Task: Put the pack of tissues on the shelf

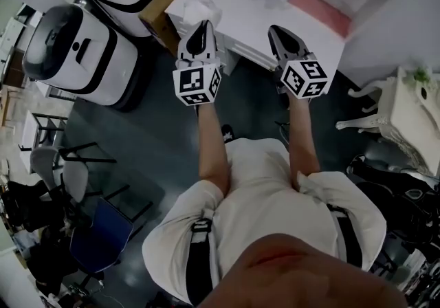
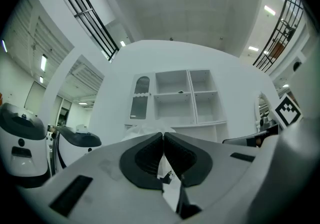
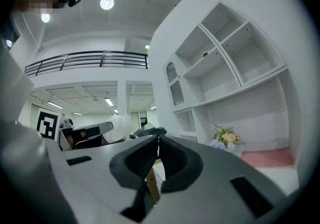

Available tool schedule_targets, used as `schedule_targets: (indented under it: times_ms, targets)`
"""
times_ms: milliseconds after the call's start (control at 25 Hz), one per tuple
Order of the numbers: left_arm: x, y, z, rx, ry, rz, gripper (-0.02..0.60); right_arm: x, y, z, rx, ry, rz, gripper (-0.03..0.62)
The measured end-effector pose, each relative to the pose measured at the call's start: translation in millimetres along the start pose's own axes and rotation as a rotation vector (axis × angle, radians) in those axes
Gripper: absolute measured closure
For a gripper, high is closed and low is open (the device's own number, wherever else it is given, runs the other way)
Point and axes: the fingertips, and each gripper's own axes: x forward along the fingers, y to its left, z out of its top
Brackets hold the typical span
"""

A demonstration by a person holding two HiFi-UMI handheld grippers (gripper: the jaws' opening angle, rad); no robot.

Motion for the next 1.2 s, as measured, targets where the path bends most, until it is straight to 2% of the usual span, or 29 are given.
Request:
schedule_targets:
  times_ms: [240,480,720,840,1040,1200]
  targets:
    - [35.7,21.2,-3.4,0.01,0.003,-0.064,0.569,32.1,-5.5,11.1,0.005,-0.027,-0.041,0.525]
    - [48.0,36.7,-19.5,-0.019,0.03,-0.121,0.569,50.2,-15.8,4.0,-0.003,0.028,-0.137,0.525]
    - [50.0,61.4,-44.1,-0.061,0.072,-0.118,0.569,59.1,-17.3,-12.6,0.022,0.054,-0.196,0.525]
    - [51.6,67.7,-50.6,-0.064,0.081,-0.121,0.569,65.2,-19.6,-13.8,0.033,0.051,-0.196,0.525]
    - [48.7,87.0,-37.8,-0.013,0.076,-0.122,0.569,88.2,0.6,-8.5,0.028,0.055,-0.142,0.525]
    - [49.2,106.2,-25.8,-0.042,0.051,-0.093,0.569,107.1,15.8,0.3,0.017,0.063,-0.097,0.525]
